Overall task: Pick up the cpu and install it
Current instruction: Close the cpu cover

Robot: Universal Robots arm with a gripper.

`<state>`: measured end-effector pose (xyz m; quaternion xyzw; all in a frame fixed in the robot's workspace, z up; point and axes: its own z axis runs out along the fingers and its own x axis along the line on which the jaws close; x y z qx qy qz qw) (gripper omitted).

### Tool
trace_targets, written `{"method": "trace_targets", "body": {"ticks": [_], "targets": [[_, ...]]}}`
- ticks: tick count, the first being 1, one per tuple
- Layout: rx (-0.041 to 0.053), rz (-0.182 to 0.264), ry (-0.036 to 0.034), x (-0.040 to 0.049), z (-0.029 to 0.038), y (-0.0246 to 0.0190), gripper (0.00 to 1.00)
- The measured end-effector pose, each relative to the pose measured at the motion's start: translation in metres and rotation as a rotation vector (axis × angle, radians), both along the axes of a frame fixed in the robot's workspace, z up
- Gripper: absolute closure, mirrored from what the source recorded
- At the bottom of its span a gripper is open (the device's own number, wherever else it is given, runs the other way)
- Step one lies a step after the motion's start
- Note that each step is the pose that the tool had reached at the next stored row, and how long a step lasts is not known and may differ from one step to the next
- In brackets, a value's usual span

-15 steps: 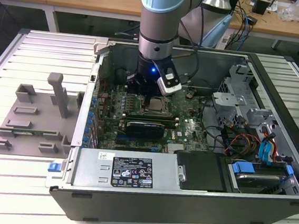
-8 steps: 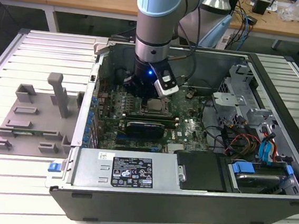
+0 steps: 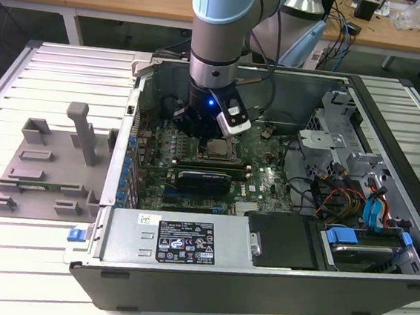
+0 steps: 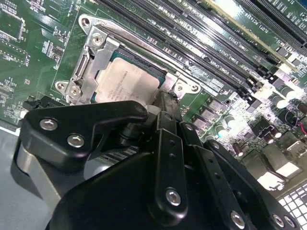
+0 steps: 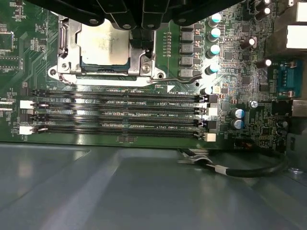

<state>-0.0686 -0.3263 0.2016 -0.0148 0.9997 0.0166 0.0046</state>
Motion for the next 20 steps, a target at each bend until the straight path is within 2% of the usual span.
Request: {"method": "trace_targets", "body": {"ticks": [6,7,10,12,13,15,19,20], "targets": [[0.0001,0.003,-0.0001,-0.0001,-0.0011,0.0,0.89],[0.0005,0.003,-0.0005,-0.0001,0.0003,0.0001,0.89],[-0.0005,0.003,-0.0002,-0.0001,0.0058,0.0001,0.89],[-0.0013,0.003,-0.0001,-0.0001,0.012,0.0001,0.89],[-0.0019,0.003,-0.0001,-0.0001,0.0199,0.0,0.89],[-0.0024,0.003,-0.0001,-0.0001,0.0276,0.0,0.89],[-0.0024,0.003,-0.0002,0.0,0.0302,0.0,0.89],[-0.0029,0.003,0.0001,0.0028,0.0302,0.0,0.89]]}}
